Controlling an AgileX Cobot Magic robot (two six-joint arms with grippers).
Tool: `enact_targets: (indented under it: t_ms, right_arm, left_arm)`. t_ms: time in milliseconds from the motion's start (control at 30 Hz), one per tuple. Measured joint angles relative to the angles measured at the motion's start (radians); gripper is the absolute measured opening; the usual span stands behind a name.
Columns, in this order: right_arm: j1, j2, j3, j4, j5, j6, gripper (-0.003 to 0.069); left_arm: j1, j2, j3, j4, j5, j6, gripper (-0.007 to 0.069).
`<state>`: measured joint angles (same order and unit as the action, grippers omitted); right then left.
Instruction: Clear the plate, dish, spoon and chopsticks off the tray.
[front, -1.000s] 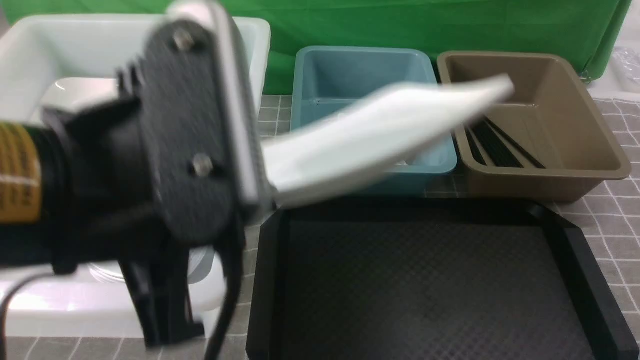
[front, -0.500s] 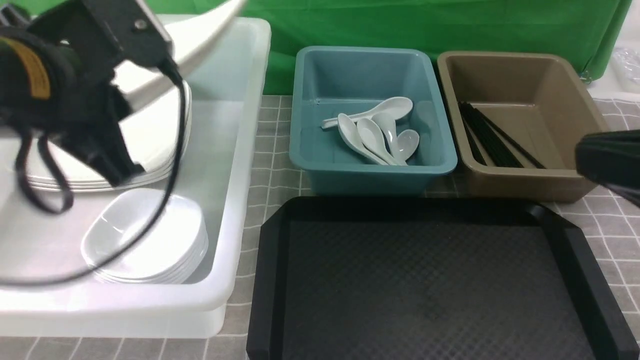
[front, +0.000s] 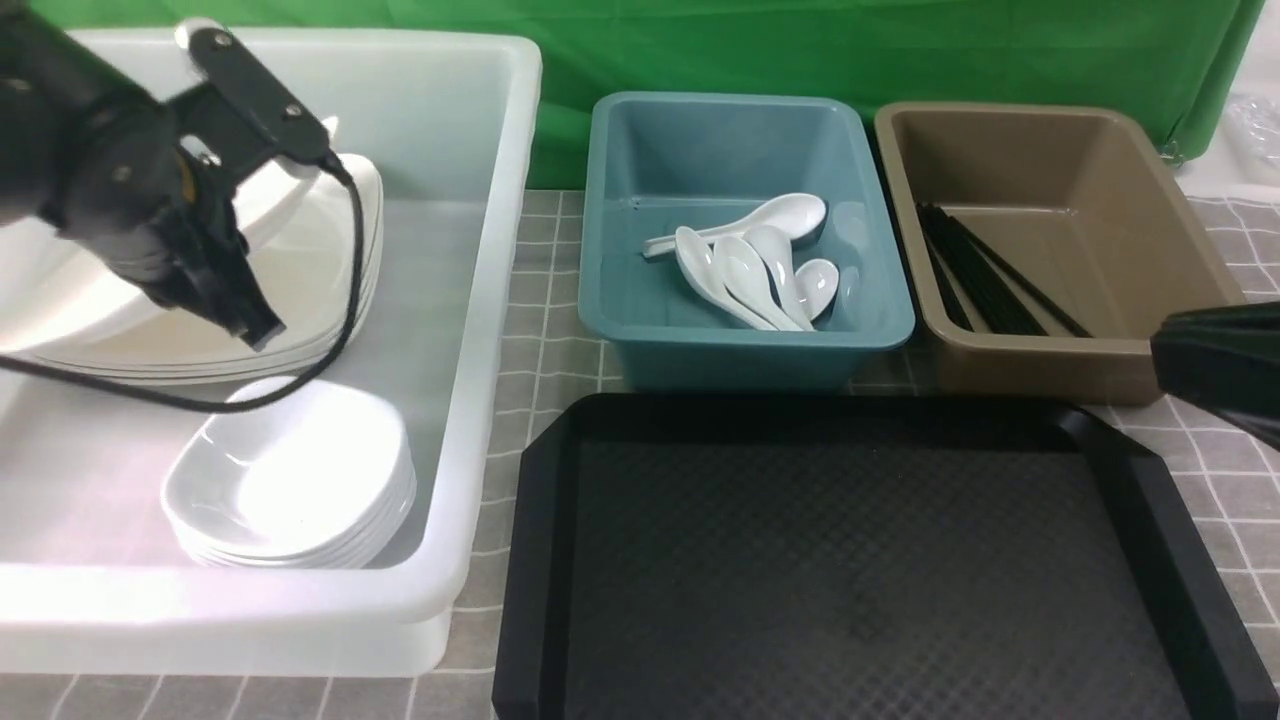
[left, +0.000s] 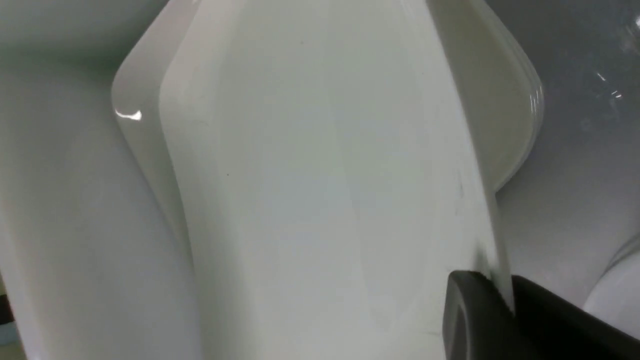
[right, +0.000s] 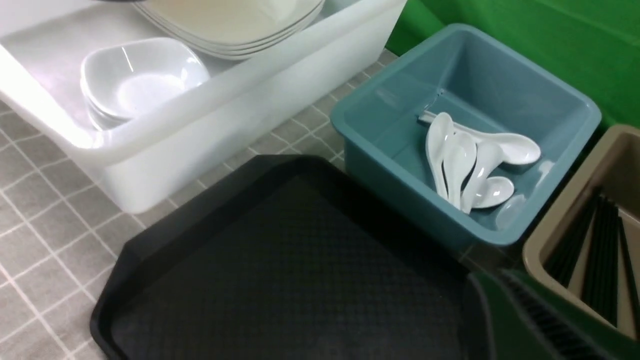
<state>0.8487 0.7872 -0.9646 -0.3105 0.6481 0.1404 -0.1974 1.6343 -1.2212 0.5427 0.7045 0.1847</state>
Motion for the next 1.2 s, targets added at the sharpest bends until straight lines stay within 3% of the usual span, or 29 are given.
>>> enact_targets:
  t_ms: [367, 567, 833, 967, 1100, 1200]
  right_arm:
    - [0.0, 0.0, 0.0, 0.014, 0.02, -0.002, 0.0026]
    - [0.0, 0.0, 0.0, 0.044, 0.041, -0.006, 0.0026]
    - [0.0, 0.0, 0.0, 0.107, 0.115, -0.003, 0.0025]
    - [0.0, 0.0, 0.0, 0.141, 0.118, -0.003, 0.0025]
    - [0.0, 0.0, 0.0, 0.151, 0.119, -0.003, 0.0025]
    - [0.0, 0.0, 0.0, 0.151, 0.119, -0.003, 0.0025]
  left_arm:
    - [-0.002, 0.128, -0.055, 0.011, -0.044, -0.054, 0.0034]
    - [-0.002, 0.176, -0.058, 0.007, -0.074, -0.056, 0.0111]
    - [-0.001, 0.202, -0.058, -0.011, -0.171, -0.061, 0.0366]
    - [-0.001, 0.199, -0.058, -0.025, -0.171, -0.061, 0.0436]
    - [-0.001, 0.129, -0.058, -0.189, -0.176, -0.061, 0.0464]
    - [-0.003, 0.034, -0.058, -0.359, -0.193, -0.051, 0.0405]
